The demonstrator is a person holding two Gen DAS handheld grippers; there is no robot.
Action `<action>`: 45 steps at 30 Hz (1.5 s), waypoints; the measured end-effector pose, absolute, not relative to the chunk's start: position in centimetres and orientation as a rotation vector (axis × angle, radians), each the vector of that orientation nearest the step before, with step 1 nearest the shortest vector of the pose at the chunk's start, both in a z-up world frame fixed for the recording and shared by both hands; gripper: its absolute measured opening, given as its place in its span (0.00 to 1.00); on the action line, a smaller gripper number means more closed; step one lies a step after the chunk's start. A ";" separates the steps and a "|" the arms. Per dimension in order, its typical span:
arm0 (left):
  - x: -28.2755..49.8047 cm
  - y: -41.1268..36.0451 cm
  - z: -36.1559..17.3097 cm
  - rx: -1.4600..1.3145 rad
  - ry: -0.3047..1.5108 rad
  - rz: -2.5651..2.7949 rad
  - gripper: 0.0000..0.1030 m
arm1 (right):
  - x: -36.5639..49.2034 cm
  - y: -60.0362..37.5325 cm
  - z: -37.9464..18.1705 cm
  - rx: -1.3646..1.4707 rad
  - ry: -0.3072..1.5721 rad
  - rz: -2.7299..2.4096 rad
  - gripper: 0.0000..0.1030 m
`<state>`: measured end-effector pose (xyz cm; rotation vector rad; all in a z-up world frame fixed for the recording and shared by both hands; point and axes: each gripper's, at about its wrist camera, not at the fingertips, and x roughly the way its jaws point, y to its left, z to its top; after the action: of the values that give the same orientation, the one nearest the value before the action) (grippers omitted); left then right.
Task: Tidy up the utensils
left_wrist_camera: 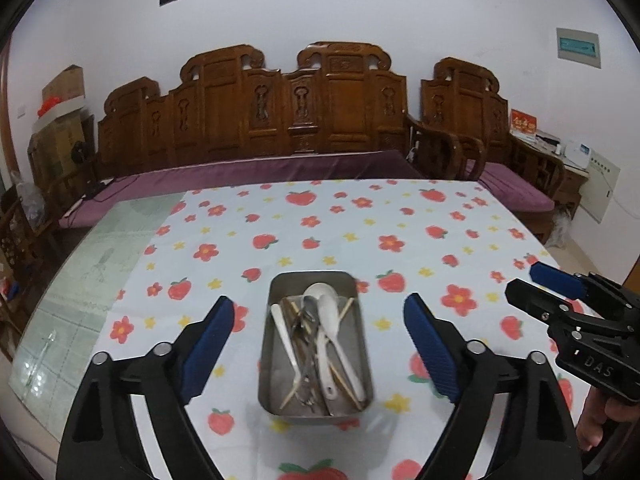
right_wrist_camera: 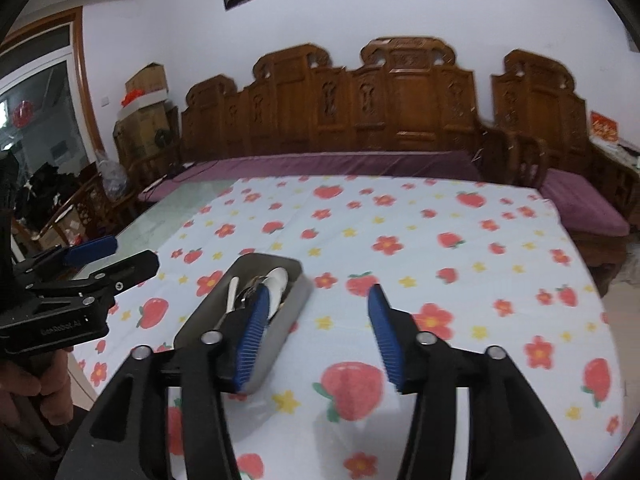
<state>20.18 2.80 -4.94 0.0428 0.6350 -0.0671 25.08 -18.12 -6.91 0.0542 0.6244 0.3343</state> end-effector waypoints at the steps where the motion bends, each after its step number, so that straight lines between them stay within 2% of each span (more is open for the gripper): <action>1: 19.7 2.4 -4.5 0.046 0.630 -0.070 0.86 | 24.6 -18.6 -6.6 0.056 0.618 0.327 0.57; 2: 19.2 2.1 -4.0 0.044 0.623 -0.076 0.87 | 24.1 -19.1 -6.2 0.059 0.611 0.319 0.59; 4: 18.4 1.5 -3.1 0.039 0.611 -0.083 0.91 | 23.1 -20.2 -5.5 0.062 0.594 0.296 0.71; 7: 17.0 0.5 -1.9 0.046 0.591 -0.083 0.93 | 21.4 -21.8 -4.2 0.073 0.556 0.261 0.81; 14: 14.1 -1.2 0.1 0.066 0.555 -0.069 0.93 | 17.5 -24.0 -1.0 0.051 0.459 0.200 0.98; 25: 9.4 -2.1 2.0 0.055 0.506 -0.050 0.93 | 12.6 -25.3 2.4 0.056 0.386 0.170 0.98; 45: 7.2 -1.8 2.8 0.024 0.470 -0.044 0.93 | 10.9 -25.4 2.4 0.059 0.387 0.168 0.98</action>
<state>7.18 -1.80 2.84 0.0240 0.4698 -0.0437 10.90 -25.40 2.43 0.0590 0.3875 0.1683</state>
